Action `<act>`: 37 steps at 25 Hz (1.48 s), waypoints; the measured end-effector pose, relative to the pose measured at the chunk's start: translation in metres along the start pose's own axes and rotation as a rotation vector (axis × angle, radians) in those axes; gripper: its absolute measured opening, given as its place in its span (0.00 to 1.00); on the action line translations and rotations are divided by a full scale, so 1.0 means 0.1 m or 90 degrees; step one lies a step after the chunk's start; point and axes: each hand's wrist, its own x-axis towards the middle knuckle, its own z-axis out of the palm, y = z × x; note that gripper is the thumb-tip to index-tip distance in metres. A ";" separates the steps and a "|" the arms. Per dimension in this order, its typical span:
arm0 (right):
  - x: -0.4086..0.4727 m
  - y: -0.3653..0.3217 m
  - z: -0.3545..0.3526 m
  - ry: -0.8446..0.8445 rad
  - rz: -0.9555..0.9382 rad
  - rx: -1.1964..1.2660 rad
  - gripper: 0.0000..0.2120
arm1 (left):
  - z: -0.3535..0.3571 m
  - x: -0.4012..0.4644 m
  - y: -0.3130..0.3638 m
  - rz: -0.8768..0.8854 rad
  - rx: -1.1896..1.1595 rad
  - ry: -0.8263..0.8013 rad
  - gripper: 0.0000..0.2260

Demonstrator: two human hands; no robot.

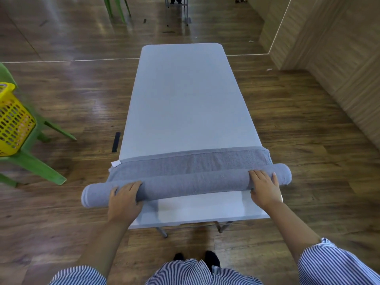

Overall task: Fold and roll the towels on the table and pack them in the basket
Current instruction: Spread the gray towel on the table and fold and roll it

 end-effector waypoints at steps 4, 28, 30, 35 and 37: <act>0.03 0.03 -0.03 0.025 0.016 0.021 0.13 | -0.09 -0.03 -0.03 0.033 0.000 0.047 0.21; 0.18 -0.04 -0.34 -0.098 0.033 -0.027 0.11 | -0.07 0.09 -0.05 0.098 0.085 0.093 0.20; 0.19 -0.07 -0.33 -0.031 0.026 -0.020 0.16 | -0.11 0.14 -0.03 0.068 0.079 0.130 0.20; 0.07 -0.14 -0.09 -0.076 0.031 0.066 0.31 | 0.05 0.04 0.01 0.051 0.040 0.113 0.18; 0.04 -0.15 -0.02 -0.088 0.043 0.071 0.34 | 0.08 0.02 -0.02 0.050 0.031 0.074 0.23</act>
